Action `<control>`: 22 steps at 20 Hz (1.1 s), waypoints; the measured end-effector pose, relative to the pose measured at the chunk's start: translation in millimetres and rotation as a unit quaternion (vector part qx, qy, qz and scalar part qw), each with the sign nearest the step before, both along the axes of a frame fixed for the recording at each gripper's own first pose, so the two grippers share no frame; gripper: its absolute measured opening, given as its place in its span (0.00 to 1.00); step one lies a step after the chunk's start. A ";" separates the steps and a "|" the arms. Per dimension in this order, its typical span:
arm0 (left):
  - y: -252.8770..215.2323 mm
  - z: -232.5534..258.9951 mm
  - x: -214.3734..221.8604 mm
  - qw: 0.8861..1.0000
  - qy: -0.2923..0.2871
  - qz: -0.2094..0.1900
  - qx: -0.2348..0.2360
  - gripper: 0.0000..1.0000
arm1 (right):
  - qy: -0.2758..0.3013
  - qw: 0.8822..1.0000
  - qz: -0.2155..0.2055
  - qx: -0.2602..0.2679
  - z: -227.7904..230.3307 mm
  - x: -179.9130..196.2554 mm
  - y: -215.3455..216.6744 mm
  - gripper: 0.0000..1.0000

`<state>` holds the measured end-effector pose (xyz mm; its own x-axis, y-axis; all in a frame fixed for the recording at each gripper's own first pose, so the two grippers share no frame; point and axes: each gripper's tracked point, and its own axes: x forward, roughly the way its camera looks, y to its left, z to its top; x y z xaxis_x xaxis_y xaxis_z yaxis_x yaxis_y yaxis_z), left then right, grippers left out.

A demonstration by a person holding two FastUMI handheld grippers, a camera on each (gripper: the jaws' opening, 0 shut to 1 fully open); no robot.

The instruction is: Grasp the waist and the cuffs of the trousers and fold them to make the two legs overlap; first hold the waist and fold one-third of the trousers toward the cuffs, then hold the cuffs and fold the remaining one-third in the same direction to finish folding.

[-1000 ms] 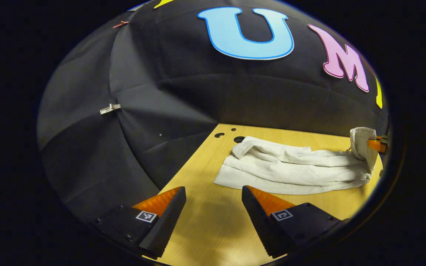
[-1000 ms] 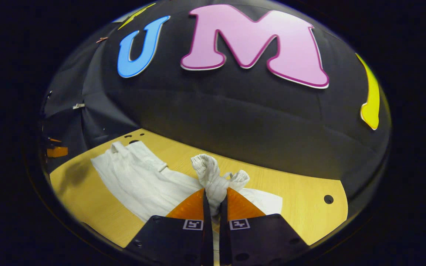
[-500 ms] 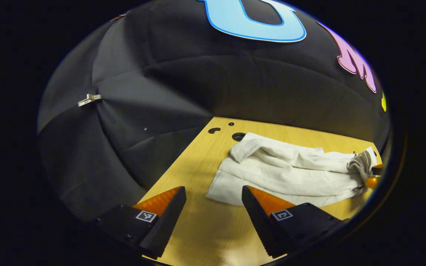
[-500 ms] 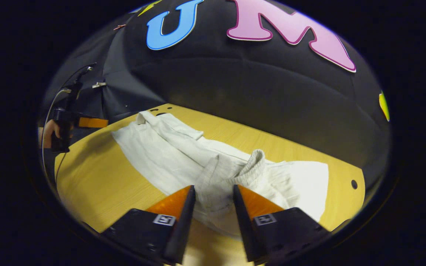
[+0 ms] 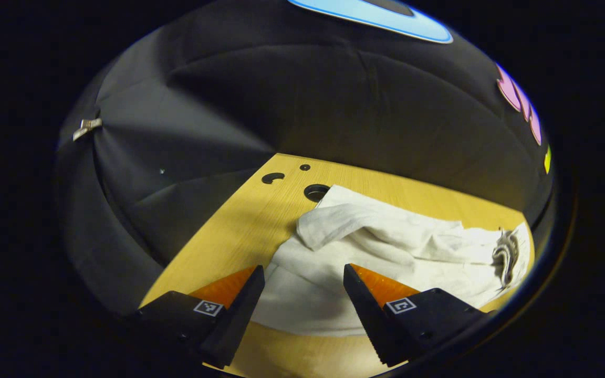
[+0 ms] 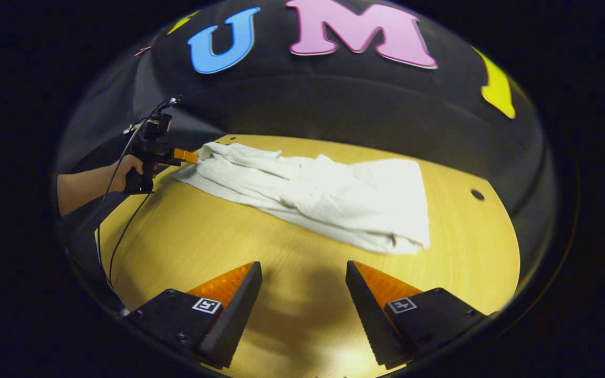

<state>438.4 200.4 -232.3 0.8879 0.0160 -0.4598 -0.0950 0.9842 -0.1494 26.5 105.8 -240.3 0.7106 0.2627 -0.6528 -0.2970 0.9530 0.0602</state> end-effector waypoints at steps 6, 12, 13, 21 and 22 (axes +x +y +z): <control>17.6 -20.8 22.8 0.997 0.032 0.001 0.075 0.94 | 0.013 0.997 -0.076 0.003 17.6 -42.4 -30.2 0.99; 15.6 -24.4 31.1 0.998 0.025 0.012 0.058 0.97 | 0.010 0.995 -0.092 0.036 45.5 -42.8 -16.0 0.99; 14.2 -23.4 32.1 0.998 0.025 0.010 0.064 0.97 | 0.018 0.995 -0.091 0.034 46.0 -48.5 -15.1 0.99; -18.3 -26.5 33.4 0.993 0.047 -0.041 0.101 0.30 | 0.031 0.998 -0.052 -0.020 111.6 -80.0 -5.3 0.99; -19.5 -26.6 31.5 0.992 0.051 -0.045 0.109 0.29 | 0.024 0.998 -0.048 -0.024 120.6 -75.8 -6.5 0.99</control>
